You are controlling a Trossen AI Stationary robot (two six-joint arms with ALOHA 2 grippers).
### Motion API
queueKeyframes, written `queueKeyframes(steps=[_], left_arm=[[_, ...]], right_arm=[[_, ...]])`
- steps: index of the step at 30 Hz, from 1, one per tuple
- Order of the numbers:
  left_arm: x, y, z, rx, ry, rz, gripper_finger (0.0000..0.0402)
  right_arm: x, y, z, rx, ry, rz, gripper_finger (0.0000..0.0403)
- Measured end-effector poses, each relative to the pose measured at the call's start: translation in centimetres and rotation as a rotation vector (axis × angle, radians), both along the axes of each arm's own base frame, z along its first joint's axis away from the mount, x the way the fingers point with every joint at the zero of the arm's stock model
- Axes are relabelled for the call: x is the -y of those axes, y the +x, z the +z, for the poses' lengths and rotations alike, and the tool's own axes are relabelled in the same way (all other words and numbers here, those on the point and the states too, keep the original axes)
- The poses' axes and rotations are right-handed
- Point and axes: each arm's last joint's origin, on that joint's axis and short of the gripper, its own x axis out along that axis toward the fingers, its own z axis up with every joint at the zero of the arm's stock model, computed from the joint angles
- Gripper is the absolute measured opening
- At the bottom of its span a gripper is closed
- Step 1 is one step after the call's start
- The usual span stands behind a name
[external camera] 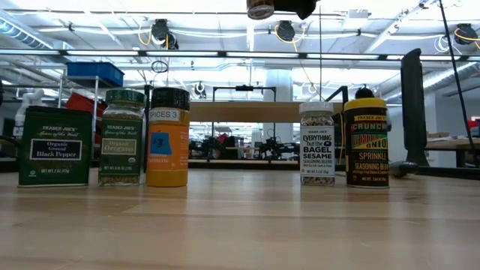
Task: Shelf spices
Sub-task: Put the light brown seasoning bottle on the shelf
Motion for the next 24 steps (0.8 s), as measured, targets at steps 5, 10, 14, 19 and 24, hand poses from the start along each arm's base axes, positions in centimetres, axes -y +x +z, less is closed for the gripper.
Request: queueKeyframes(steps=[5,10,14,19,24], left_arm=[[0.0,-0.3,-0.3,-0.038,-0.009,0.019,0.0283],[0.0,-0.3,-0.3,-0.045,-0.032,0.029,0.0283],[0.0,-0.3,-0.3,-0.033,-0.043,0.033,0.0283],[0.0,-0.1,0.1,0.014,-0.063,0.037,0.0283],[0.2,0.2,0.3,0.045,-0.138,-0.012,0.0283]], right_arm=[[0.0,-0.4,0.5,0.021,0.003,0.000,0.0169],[0.1,-1.1,1.4,0.055,0.007,0.001,0.0169],[0.2,-1.6,2.1,0.086,0.028,-0.005,0.0169],[0.2,-1.6,2.7,0.147,0.063,-0.014,0.0169],[0.2,-1.5,3.0,0.179,0.070,-0.014,0.0169]])
